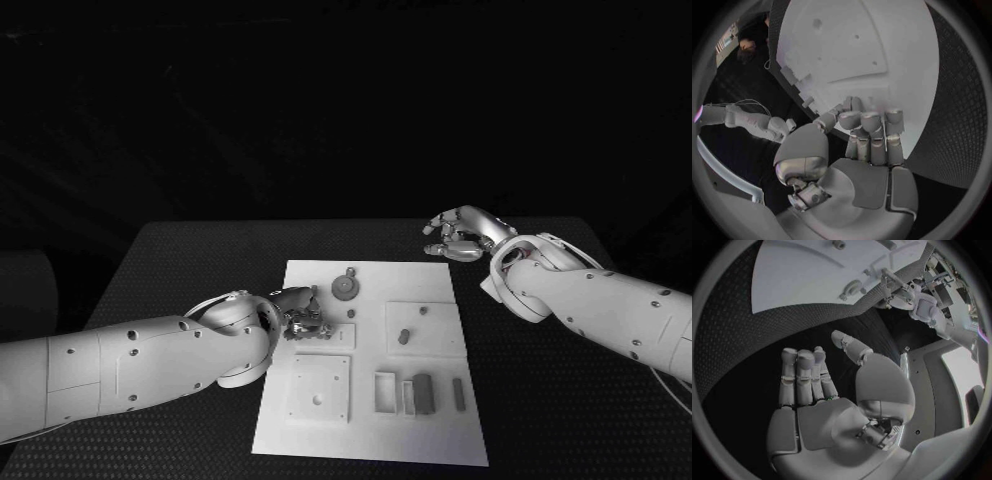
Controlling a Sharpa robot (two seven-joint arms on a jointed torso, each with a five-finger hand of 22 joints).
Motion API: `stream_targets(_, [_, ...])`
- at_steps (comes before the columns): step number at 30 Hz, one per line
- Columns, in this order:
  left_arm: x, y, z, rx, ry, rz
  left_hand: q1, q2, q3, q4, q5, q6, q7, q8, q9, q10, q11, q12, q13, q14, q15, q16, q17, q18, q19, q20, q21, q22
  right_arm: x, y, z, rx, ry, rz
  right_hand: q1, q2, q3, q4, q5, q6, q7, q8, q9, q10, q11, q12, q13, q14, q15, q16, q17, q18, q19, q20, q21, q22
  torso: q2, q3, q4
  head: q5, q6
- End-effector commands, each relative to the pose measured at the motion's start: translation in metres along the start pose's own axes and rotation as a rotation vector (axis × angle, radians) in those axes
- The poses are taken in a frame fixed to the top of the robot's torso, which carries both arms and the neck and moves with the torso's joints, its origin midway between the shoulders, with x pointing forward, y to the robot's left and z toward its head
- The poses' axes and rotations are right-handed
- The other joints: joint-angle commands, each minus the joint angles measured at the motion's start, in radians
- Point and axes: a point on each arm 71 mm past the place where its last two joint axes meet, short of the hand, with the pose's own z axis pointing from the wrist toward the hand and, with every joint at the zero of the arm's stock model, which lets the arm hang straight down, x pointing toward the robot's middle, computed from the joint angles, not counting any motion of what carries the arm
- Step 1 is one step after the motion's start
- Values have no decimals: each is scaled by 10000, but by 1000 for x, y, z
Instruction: Assemble the parts on the task board
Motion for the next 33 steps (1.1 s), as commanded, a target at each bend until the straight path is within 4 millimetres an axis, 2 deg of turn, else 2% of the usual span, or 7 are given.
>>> stream_targets(1, [6, 0, 0, -42, 330, 162, -49, -222, -40, 75, -105, 1065, -502, 38, 2, -164, -197, 45, -16, 27, -146, 70, -32, 149, -39, -1317, 57, -25, 1, 1, 0, -80, 128, 49, -90, 21, -68, -5, 40, 25, 77, 2, -17, -63, -15, 58, -9, -89, 6, 5, -11, 158, -48, 37, -1, -14, -2, -4, 3, 0, -2])
stream_targets(5, [6, 0, 0, -51, 331, 161, -54, -346, -49, 125, -169, 1069, -503, 45, -1, -169, -196, 51, -31, 17, -143, 89, -64, 155, -52, -1318, 72, -47, 1, 1, 0, -84, 137, 51, -97, 22, -71, -4, 43, 24, 77, 2, -18, -63, -15, 60, -11, -89, 6, 6, -12, 158, -49, 38, -1, -15, -5, -6, 2, -4, -15])
stream_targets(8, [6, 1, 0, -62, 332, 159, -93, -588, -70, 247, -256, 1071, -505, 52, -6, -170, -196, 57, -53, 8, -139, 114, -109, 163, -62, -1318, 93, -82, 1, 1, 0, -78, 139, 50, -104, 22, -75, -3, 45, 24, 77, 2, -19, -64, -15, 61, -13, -90, 7, 6, -13, 158, -49, 38, -1, -15, -3, -9, 6, -4, -14])
stream_targets(15, [6, 1, -1, -77, 389, 106, -154, -910, -98, 478, -365, 1070, -507, 62, -16, -170, -200, 73, -88, -2, -141, 159, -182, 177, -73, -1319, 132, -141, 2, 1, 0, -77, 167, 52, -120, 21, -84, -2, 54, 21, 77, 1, -22, -66, -15, 64, -18, -92, 7, 7, -15, 158, -51, 38, 0, -16, -5, -13, 3, -2, -2])
stream_targets(27, [6, 2, -1, -91, 391, 84, -120, -971, -87, 517, -364, 1071, -509, 68, -17, -173, -202, 76, -102, -10, -141, 172, -209, 186, -83, -1321, 147, -161, 2, 1, 0, -73, 177, 58, -136, 29, -91, 1, 67, 21, 78, 2, -24, -66, -15, 68, -24, -93, 7, 9, -18, 158, -53, 39, 0, -18, -1, -13, 9, -5, 13])
stream_targets(30, [6, 3, -1, -109, 391, 67, -183, -1134, -104, 667, -373, 1069, -506, 72, -21, -175, -197, 77, -125, -21, -136, 188, -248, 186, -97, -1315, 162, -194, 2, 1, 0, -73, 179, 63, -142, 31, -93, 1, 70, 22, 77, 3, -25, -67, -15, 70, -26, -93, 7, 10, -19, 158, -53, 39, 0, -18, -1, -11, 4, -2, 12])
stream_targets(33, [6, 3, -1, -132, 395, 0, -200, -1192, -96, 754, -379, 1070, -508, 77, -23, -173, -199, 81, -135, -22, -136, 201, -269, 191, -100, -1316, 174, -212, 2, 1, 0, -70, 179, 64, -149, 36, -96, 3, 75, 22, 77, 3, -26, -67, -15, 72, -28, -94, 7, 11, -20, 158, -54, 39, 1, -19, -1, -9, -1, 1, 18])
